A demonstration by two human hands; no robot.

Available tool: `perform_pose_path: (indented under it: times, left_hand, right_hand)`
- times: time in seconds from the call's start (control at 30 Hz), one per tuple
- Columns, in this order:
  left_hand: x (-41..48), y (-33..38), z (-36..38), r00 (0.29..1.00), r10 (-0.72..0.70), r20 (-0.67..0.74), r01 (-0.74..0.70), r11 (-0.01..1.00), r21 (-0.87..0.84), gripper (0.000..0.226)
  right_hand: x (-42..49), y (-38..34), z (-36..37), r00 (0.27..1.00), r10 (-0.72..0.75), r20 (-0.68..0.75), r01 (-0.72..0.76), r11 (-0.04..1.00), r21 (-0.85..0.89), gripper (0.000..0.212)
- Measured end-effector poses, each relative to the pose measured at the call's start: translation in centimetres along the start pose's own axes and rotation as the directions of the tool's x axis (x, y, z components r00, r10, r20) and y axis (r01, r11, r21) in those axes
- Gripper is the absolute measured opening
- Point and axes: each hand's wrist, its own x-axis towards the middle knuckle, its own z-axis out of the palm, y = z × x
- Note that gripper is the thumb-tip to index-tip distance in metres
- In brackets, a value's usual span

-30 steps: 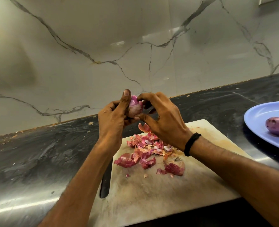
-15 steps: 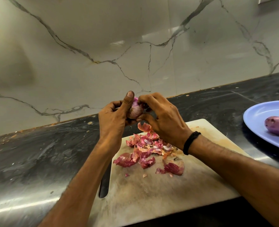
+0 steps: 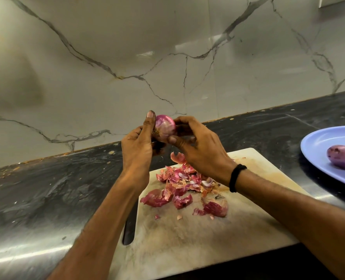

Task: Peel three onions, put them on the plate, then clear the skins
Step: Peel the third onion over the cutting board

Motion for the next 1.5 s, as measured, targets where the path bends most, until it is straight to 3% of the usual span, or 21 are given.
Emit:
perform_pose_path:
  times: [0.1,0.23,0.33,0.43,0.57,0.7,0.83,0.93,1.07,1.2,1.5]
  left_hand:
    - [0.1,0.0,0.1,0.998,-0.035,0.051,0.036,0.999,-0.014,0.048]
    - [0.1,-0.2,0.2,0.988,-0.042,0.151,0.042,0.999,0.003,0.043]
    - [-0.1,-0.4,0.3,0.979,0.005,0.203,-0.015,0.999,0.050,0.037]
    - [-0.4,-0.3,0.3,0.968,0.071,0.240,-0.092,0.993,0.076,0.039]
    - [-0.4,-0.1,0.1,0.938,0.176,0.300,-0.229,0.962,0.152,0.064]
    - [-0.6,-0.1,0.3,0.915,0.150,0.375,-0.217,0.965,0.145,0.075]
    - [-0.8,-0.5,0.5,0.909,0.193,0.369,-0.253,0.959,0.124,0.047]
    - [-0.7,-0.7,0.5,0.907,0.230,0.353,-0.309,0.933,0.186,0.036]
    - [-0.3,-0.3,-0.1,0.908,0.273,0.319,-0.381,0.854,0.353,0.044]
    - [-0.2,0.0,-0.4,0.908,0.307,0.286,-0.400,0.838,0.372,0.023]
    - [0.2,-0.5,-0.8,0.920,0.321,0.225,-0.389,0.824,0.411,0.041]
  right_hand:
    - [0.2,0.0,-0.2,0.985,0.166,0.053,-0.174,0.957,0.234,0.036]
    - [0.7,0.0,-0.6,0.914,0.400,0.066,-0.349,0.695,0.628,0.027]
    - [1.4,0.0,-1.0,0.836,0.545,0.066,-0.385,0.497,0.778,0.023]
    - [1.7,-0.2,-1.3,0.784,0.617,0.069,-0.375,0.382,0.845,0.023]
    - [1.6,-0.5,-1.3,0.769,0.636,0.067,-0.393,0.387,0.834,0.027]
    - [1.6,-0.8,-1.5,0.784,0.613,0.096,-0.384,0.358,0.851,0.031]
    - [1.4,-1.0,-1.7,0.814,0.525,0.249,-0.405,0.207,0.891,0.033]
    - [1.3,-1.0,-1.8,0.808,0.475,0.349,-0.474,0.171,0.864,0.032]
    - [1.6,-0.8,-1.8,0.796,0.514,0.320,-0.448,0.145,0.882,0.034]
    - [1.6,-0.6,-2.1,0.793,0.530,0.300,-0.448,0.173,0.877,0.041]
    - [1.5,-0.2,-1.8,0.806,0.462,0.369,-0.478,0.140,0.867,0.041]
